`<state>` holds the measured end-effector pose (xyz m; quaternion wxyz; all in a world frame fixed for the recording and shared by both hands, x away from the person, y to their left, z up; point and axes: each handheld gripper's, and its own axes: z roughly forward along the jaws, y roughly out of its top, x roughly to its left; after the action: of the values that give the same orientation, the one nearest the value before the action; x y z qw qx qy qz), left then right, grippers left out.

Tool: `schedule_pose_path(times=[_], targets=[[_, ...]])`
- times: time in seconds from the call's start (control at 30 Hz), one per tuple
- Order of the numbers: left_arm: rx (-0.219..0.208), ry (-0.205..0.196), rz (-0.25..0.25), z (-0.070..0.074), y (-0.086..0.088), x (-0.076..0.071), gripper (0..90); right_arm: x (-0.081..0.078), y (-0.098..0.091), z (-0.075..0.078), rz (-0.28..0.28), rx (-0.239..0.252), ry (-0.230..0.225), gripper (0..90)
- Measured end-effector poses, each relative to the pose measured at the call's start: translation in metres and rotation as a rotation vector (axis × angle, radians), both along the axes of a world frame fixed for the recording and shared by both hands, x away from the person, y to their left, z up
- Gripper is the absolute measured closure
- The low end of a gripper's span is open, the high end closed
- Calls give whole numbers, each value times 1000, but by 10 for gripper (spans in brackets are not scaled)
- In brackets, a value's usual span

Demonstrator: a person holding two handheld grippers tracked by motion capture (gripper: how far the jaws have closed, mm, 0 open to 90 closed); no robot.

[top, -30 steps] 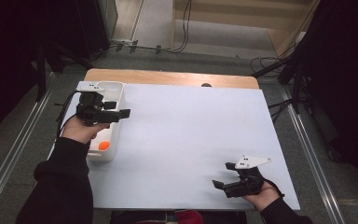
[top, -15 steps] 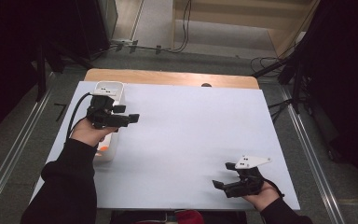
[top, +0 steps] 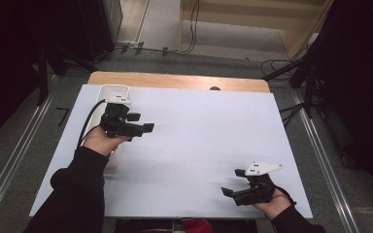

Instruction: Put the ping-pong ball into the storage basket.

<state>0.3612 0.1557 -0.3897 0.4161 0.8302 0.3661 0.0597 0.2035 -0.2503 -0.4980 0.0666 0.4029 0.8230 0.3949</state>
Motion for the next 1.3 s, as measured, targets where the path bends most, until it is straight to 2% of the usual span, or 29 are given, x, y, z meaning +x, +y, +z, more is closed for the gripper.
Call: schedule_pose_path(times=[0.2, 0.37, 0.47, 0.63, 1.17, 1.3], targets=[[11, 0, -15, -3, -8, -2, 281, 0, 0, 0, 0, 0, 1, 122], [-4, 16, -27, -9, -15, -4, 281, 0, 0, 0, -2, -1, 0, 122], [13, 12, -43, -11, -19, -5, 272, 0, 0, 0, -1, -2, -1, 122], [14, 12, -57, -13, -24, -8, 257, -1, 0, 0, 0, 0, 0, 122], [-1, 10, -74, -23, -29, -14, 256, -1, 0, 0, 4, -5, 0, 122], [23, 3, -78, -28, -32, -16, 231, -1, 0, 0, 7, -6, 0, 122]])
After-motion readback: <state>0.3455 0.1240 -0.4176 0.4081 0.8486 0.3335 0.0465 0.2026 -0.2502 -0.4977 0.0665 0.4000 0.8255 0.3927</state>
